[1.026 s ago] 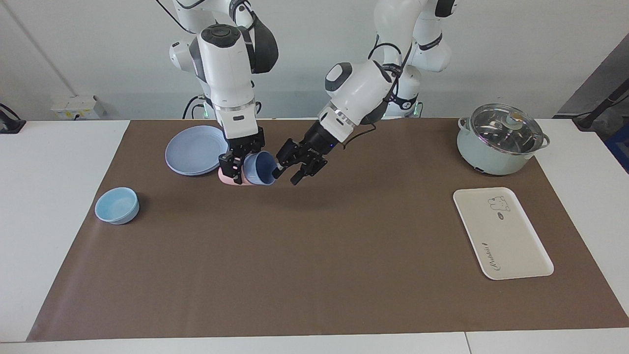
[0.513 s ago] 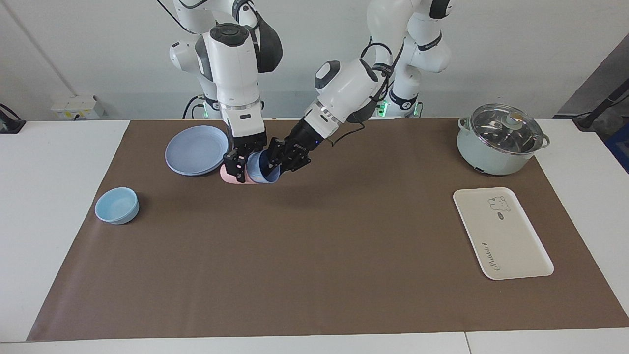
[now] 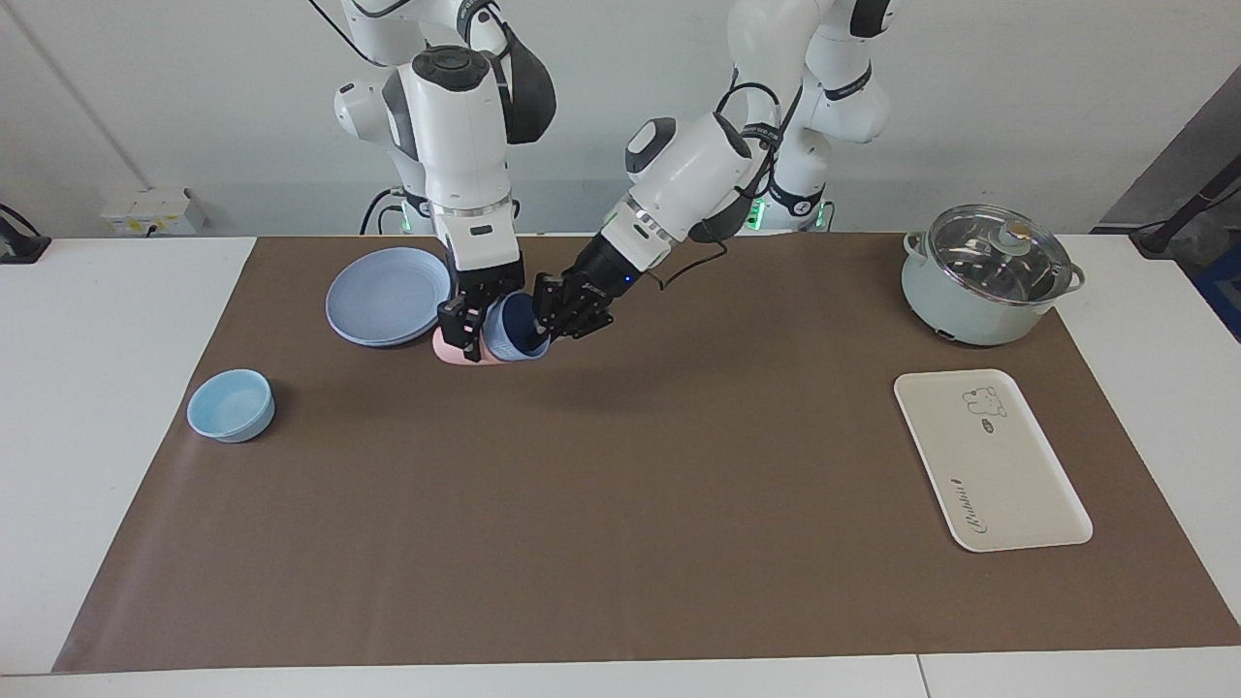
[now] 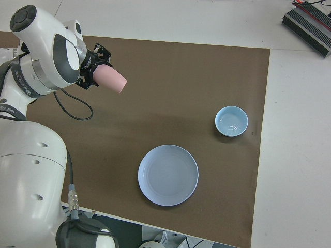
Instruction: Place cup on tray
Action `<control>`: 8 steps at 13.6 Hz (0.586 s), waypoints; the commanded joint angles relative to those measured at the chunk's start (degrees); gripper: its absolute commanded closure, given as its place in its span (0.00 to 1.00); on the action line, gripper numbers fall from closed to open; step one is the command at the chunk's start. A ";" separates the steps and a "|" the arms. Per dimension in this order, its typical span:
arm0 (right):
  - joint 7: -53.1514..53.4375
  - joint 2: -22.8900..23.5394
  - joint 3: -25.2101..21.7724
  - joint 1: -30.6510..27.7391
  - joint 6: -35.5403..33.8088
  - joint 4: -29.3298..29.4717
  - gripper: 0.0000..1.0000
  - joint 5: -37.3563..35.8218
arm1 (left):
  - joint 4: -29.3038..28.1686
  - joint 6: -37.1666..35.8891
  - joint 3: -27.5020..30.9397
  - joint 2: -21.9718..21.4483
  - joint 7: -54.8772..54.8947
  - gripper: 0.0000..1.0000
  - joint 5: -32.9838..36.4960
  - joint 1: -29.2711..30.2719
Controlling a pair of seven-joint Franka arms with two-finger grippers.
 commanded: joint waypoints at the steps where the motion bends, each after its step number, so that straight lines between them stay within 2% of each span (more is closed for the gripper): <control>1: 1.67 -0.12 0.31 0.14 -1.13 0.23 1.00 -1.39 | 5.57 -6.43 0.49 1.77 -0.13 1.00 1.69 4.12; 6: 1.67 -0.12 0.31 0.05 -1.13 0.23 1.00 -1.30 | 12.96 -26.03 0.58 1.15 -0.40 1.00 6.69 13.61; 8: 1.59 0.06 0.05 -0.82 -0.17 0.32 1.00 -0.60 | 13.93 -29.91 0.93 0.63 -0.13 1.00 12.82 17.48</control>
